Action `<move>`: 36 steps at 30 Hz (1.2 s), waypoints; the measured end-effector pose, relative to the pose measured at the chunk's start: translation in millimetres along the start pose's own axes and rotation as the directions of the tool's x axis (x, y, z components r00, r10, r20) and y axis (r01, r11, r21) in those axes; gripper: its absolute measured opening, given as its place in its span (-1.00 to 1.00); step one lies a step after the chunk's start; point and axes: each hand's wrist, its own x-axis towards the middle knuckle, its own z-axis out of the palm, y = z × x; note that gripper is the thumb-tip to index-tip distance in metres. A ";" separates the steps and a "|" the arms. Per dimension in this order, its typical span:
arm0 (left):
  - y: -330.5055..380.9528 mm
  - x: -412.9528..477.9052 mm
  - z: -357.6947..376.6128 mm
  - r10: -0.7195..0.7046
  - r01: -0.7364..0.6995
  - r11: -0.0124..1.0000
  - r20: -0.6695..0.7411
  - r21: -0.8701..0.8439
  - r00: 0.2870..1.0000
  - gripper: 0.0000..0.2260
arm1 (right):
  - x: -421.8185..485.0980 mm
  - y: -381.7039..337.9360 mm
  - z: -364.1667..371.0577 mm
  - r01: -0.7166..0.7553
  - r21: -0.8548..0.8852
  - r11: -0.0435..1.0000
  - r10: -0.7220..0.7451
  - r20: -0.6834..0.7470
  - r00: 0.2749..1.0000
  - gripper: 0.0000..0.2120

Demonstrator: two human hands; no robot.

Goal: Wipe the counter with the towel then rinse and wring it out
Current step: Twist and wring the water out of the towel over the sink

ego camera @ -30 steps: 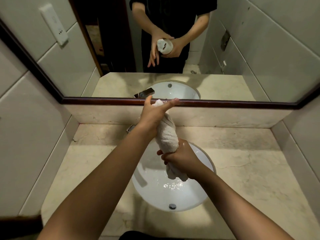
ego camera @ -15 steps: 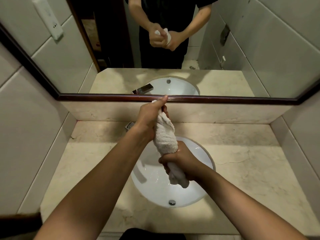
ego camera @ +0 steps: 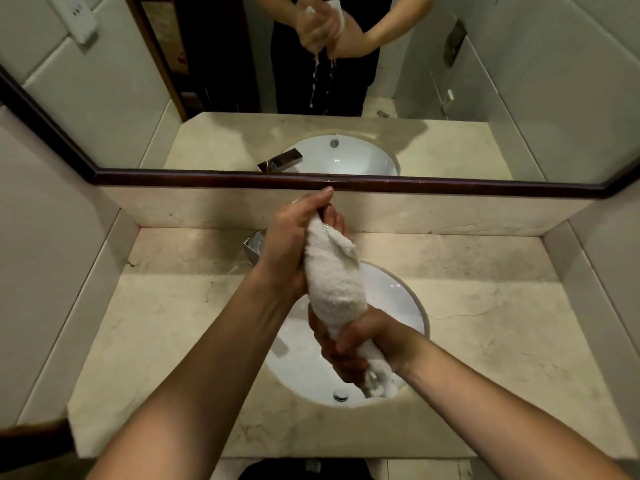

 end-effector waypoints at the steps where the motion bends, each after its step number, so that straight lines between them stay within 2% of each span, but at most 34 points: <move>1: 0.4 -2.6 1.7 0.011 -0.010 1.000 0.021 -0.027 1.000 -0.67 | -2.0 -3.6 -0.1 -0.002 -0.026 1.000 0.003 0.025 1.000 -0.79; 6: 6.0 -7.5 5.5 0.039 -0.036 0.999 0.088 -0.039 0.995 -0.62 | -3.5 -4.0 4.5 0.026 -0.053 0.998 -0.025 0.018 1.000 -0.76; 9: 1.8 -6.1 1.1 -0.002 0.001 1.000 0.061 0.022 0.998 -0.63 | -3.8 -1.8 6.7 0.039 -0.166 0.985 -0.064 -0.145 0.987 -0.76; 11: -2.5 -2.3 -6.3 -0.012 0.011 0.999 0.019 0.052 1.000 -0.63 | -6.9 -3.6 7.3 0.033 -0.347 0.937 -0.148 -0.311 0.939 -0.79; 14: -4.8 4.5 -16.3 0.043 -0.037 0.980 -0.027 0.193 0.999 -0.72 | -10.0 -6.0 7.0 -0.044 -0.600 0.799 -0.324 -0.491 0.809 -0.80; 16: -6.3 6.3 -19.0 0.075 -0.040 0.959 -0.117 0.282 0.990 -0.74 | -8.5 -4.5 1.1 -0.143 -0.695 0.705 -0.447 -0.591 0.671 -0.79; 18: -8.5 7.3 -18.5 0.069 -0.006 0.968 -0.244 0.252 0.967 -0.56 | -5.8 -4.9 -6.4 -0.341 -0.800 0.494 -0.600 -0.597 0.532 -0.76; 20: -11.5 6.9 -12.7 0.080 -0.002 0.976 -0.349 0.218 0.934 -0.39 | -3.4 -5.5 -7.2 -0.593 -0.766 0.248 -0.686 -0.571 0.451 -0.64; 21: -13.2 7.2 -9.3 0.091 0.007 0.970 -0.389 0.244 0.917 -0.34 | -1.2 -5.3 -7.0 -0.677 -0.718 0.163 -0.718 -0.557 0.418 -0.55; 23: -14.8 8.0 -2.1 0.108 0.032 0.956 -0.449 0.293 0.887 -0.23 | 3.7 -4.0 -4.3 -0.710 -0.697 0.099 -0.767 -0.508 0.392 -0.44; 25: -13.0 9.8 3.4 0.102 0.044 0.960 -0.490 0.278 0.866 -0.21 | 7.5 -3.5 -2.6 -0.654 -0.744 0.137 -0.782 -0.487 0.390 -0.49; 28: -11.6 17.3 6.4 0.172 0.037 0.930 -0.524 0.365 0.834 -0.52 | 6.5 -7.5 -1.9 -0.560 -0.784 0.267 -0.707 -0.555 0.439 -0.52; 30: -11.6 19.4 9.4 0.228 0.015 0.908 -0.524 0.419 0.821 -0.65 | 4.7 -11.2 -0.3 -0.510 -0.782 0.357 -0.658 -0.598 0.457 -0.52; 33: -13.0 22.0 10.0 0.239 0.001 0.911 -0.530 0.413 0.813 -0.72 | 3.9 -14.9 -0.1 -0.427 -0.789 0.442 -0.627 -0.612 0.482 -0.62; 36: -14.8 23.3 6.9 0.203 0.010 0.933 -0.547 0.361 0.812 -0.74 | 2.8 -16.4 -4.2 -0.289 -0.766 0.575 -0.569 -0.628 0.531 -0.64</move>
